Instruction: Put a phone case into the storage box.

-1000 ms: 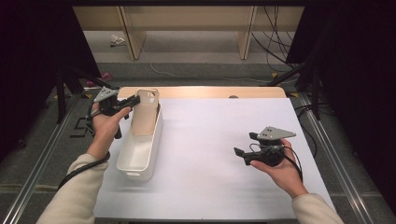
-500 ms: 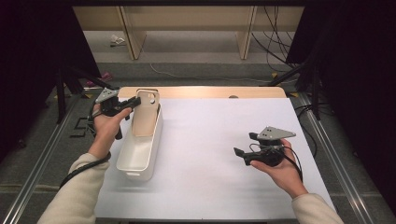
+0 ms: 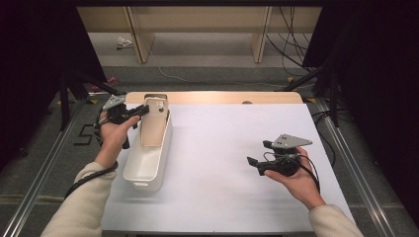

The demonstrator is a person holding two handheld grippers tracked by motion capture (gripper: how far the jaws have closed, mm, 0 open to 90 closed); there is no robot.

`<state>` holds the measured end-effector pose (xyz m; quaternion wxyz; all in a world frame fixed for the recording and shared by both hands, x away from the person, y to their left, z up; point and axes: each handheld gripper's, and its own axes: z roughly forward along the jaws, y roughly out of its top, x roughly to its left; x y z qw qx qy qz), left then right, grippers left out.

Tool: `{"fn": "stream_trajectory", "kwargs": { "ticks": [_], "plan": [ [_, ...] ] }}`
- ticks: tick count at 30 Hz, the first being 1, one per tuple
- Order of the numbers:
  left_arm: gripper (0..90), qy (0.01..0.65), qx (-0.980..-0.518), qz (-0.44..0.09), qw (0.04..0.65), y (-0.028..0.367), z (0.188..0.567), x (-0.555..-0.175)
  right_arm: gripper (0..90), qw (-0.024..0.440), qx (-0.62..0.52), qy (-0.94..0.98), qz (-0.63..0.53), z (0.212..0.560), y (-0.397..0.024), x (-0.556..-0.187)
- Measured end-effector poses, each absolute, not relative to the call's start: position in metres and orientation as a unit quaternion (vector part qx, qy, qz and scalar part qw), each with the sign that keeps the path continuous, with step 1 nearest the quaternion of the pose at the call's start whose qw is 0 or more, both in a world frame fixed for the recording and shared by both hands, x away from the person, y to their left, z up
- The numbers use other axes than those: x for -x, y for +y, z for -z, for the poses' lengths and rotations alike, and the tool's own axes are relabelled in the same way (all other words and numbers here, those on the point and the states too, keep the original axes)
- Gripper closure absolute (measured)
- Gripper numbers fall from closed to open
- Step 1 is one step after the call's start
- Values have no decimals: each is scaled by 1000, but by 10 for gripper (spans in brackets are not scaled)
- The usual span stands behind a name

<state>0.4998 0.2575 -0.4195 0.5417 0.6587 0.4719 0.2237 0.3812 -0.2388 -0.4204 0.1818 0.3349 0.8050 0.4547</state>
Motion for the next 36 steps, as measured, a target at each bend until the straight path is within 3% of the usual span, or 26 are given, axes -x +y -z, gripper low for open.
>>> {"fn": "stream_trajectory", "kwargs": {
  "ticks": [36],
  "plan": [
    [799, 478, -664, -220, 532, 260, 426, -503, 162, 179, -334, 807, -454, 421, -238, -381]
  ]
}}
